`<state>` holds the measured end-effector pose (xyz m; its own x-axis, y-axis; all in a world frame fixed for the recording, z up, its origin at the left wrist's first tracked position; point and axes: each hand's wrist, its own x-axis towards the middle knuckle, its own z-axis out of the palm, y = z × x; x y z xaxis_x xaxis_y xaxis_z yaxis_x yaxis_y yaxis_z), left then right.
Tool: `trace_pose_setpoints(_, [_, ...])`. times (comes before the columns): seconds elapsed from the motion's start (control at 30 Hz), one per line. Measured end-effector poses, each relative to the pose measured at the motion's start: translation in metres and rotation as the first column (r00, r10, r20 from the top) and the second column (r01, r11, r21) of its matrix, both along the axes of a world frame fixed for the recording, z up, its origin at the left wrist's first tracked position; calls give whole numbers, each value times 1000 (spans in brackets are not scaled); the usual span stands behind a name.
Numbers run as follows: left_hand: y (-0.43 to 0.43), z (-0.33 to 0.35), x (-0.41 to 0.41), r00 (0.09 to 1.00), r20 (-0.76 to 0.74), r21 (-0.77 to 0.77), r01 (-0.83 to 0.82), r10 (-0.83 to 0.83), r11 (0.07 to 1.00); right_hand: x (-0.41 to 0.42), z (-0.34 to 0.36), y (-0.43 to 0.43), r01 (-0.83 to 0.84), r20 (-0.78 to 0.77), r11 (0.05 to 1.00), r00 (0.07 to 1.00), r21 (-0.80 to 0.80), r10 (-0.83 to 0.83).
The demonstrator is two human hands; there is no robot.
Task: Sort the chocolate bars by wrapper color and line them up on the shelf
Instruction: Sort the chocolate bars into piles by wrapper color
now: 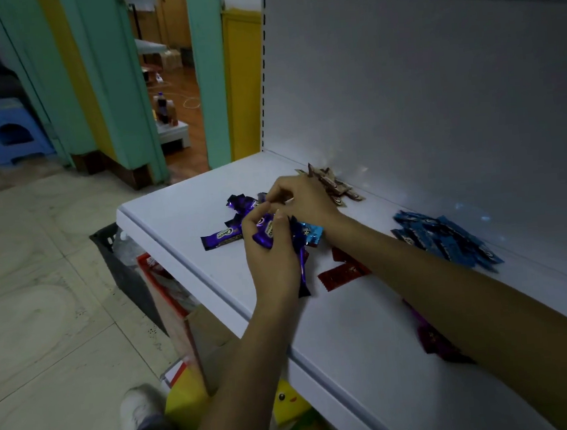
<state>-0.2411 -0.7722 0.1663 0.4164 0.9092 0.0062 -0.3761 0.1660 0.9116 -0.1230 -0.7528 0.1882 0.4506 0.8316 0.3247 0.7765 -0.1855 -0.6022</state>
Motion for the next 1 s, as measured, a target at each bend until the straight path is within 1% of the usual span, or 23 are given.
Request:
trace_pose_setpoints(0.03, [0, 0, 0, 1000, 12, -7, -6, 6, 1000, 3, -3, 2, -43, 43, 997, 998, -59, 45])
trace_pose_setpoints(0.1, [1, -1, 0, 999, 26, 6, -29, 29, 1000, 5, 0, -1, -82, 40, 989, 995, -123, 88])
trace_pose_setpoints(0.17, [1, -1, -2, 998, 33, 32, -49, 48, 998, 4, 7, -9, -92, 11, 992, 996, -88, 93])
trace_pose_setpoints(0.2, [1, -1, -2, 998, 31, 44, -56, 55, 997, 0, 12, -16, -71, -29, 996, 997, -47, 70])
trace_pose_setpoints(0.23, [1, -1, -3, 998, 28, 58, -63, 61, 996, -3, 16, -23, -46, -104, 999, 993, -2, 45])
trace_pose_setpoints(0.3, [0, 1, -4, 997, 27, 77, -75, 73, 994, -13, 27, -42, -4, -323, 1000, 946, 21, 11])
trace_pose_setpoints(0.33, [0, 1, -4, 997, 36, 75, -74, 72, 994, -17, 32, -52, -5, -406, 1000, 914, -14, -2])
trace_pose_setpoints(0.37, [-1, 1, -4, 997, 43, 74, -69, 66, 995, -20, 35, -63, -18, -457, 998, 889, -66, -15])
trace_pose_setpoints(0.43, [-1, 0, -5, 998, 40, 97, -41, 38, 994, -21, 37, -80, -70, -514, 988, 858, -139, -11])
trace_pose_setpoints(0.47, [-1, -1, -5, 999, 33, 112, -18, 15, 994, -20, 37, -85, -88, -526, 985, 851, -148, -3])
trace_pose_setpoints(0.57, [-1, -2, -6, 996, -3, 154, 84, -85, 984, -17, 36, -96, -82, -528, 986, 849, -143, -6])
trace_pose_setpoints(0.67, [-3, -1, -8, 980, -95, 238, 190, -172, 952, -17, 35, -104, -45, -521, 990, 853, -137, -34])
trace_pose_setpoints(0.73, [-6, 0, -8, 965, -164, 287, 247, -206, 926, -16, 33, -112, 8, -504, 994, 861, -112, -64])
trace_pose_setpoints(0.8, [-10, -1, -10, 943, -232, 338, 310, -240, 889, -9, 30, -126, 95, -484, 994, 868, -62, -113])
trace_pose_setpoints(0.87, [-14, -1, -10, 907, -318, 404, 394, -278, 825, 4, 25, -145, 209, -455, 978, 871, 1, -185])
trace_pose_setpoints(0.93, [-16, -3, -10, 864, -441, 512, 464, -242, 723, 24, 17, -165, 355, -388, 933, 868, 53, -309])
trace_pose_setpoints(1.0, [-18, -7, -8, 842, -504, 604, 503, -193, 619, 47, 8, -186, 507, -364, 858, 817, 83, -447])
